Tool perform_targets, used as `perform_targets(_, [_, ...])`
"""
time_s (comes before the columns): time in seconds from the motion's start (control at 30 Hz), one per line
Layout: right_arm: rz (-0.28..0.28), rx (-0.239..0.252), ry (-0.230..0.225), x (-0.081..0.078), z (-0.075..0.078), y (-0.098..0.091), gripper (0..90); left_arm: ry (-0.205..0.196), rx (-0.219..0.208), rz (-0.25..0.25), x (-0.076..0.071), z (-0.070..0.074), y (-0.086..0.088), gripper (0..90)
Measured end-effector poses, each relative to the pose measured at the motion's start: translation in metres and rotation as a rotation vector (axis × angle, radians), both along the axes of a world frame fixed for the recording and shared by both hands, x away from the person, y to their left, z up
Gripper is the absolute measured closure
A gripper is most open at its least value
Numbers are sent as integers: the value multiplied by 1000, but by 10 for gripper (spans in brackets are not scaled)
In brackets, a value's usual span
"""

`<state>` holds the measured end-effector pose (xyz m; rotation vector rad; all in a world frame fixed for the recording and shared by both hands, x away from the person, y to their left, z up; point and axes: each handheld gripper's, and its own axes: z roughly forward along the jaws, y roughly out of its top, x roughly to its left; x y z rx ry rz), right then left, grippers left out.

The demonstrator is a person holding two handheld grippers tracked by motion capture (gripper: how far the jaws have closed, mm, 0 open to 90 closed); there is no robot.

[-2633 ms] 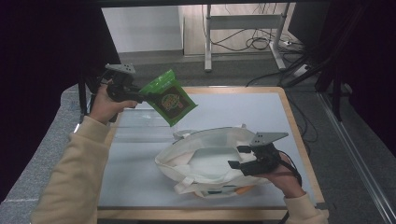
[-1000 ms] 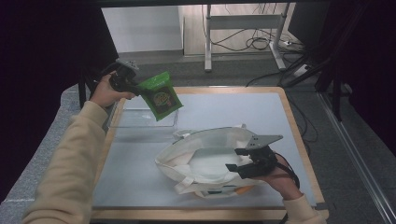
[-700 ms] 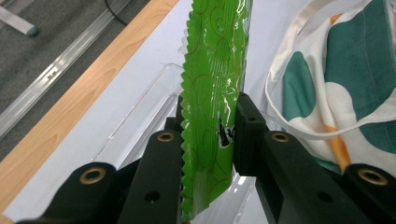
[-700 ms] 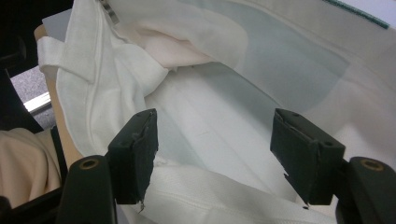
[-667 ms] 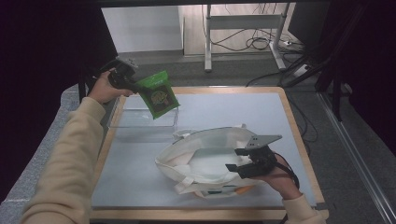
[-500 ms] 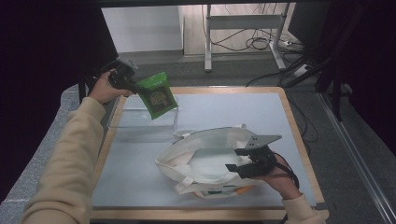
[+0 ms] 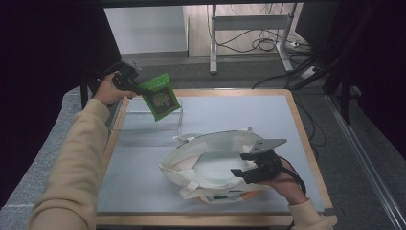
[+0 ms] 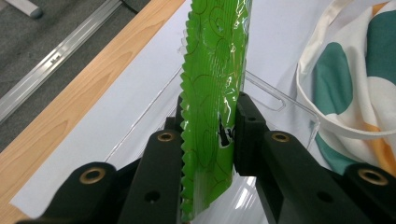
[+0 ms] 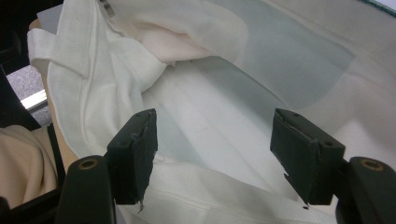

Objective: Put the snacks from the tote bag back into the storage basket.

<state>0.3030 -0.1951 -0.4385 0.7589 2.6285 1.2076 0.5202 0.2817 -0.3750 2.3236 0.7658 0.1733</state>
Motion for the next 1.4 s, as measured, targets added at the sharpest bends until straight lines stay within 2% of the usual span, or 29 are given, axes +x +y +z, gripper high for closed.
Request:
perform_targets(0.23, [0,-5,2,1,-2,0,316,10,43,2,1,-8,5,756])
perform_targets(0.47, [4,-11,3,1,-3,2,316,37,96,-12,5,-26,-2,754])
perform_targets(0.63, [4,-15,8,1,-4,2,315,51,112,-26,9,-38,-10,752])
perform_targets(0.93, [0,-19,9,2,-5,1,314,51,106,-31,18,-47,-20,749])
perform_targets(1.27, [-1,-22,10,2,-6,2,312,33,112,5,19,-49,-21,727])
perform_targets(1.4, [1,-25,12,3,-7,2,311,22,114,19,20,-52,-22,680])
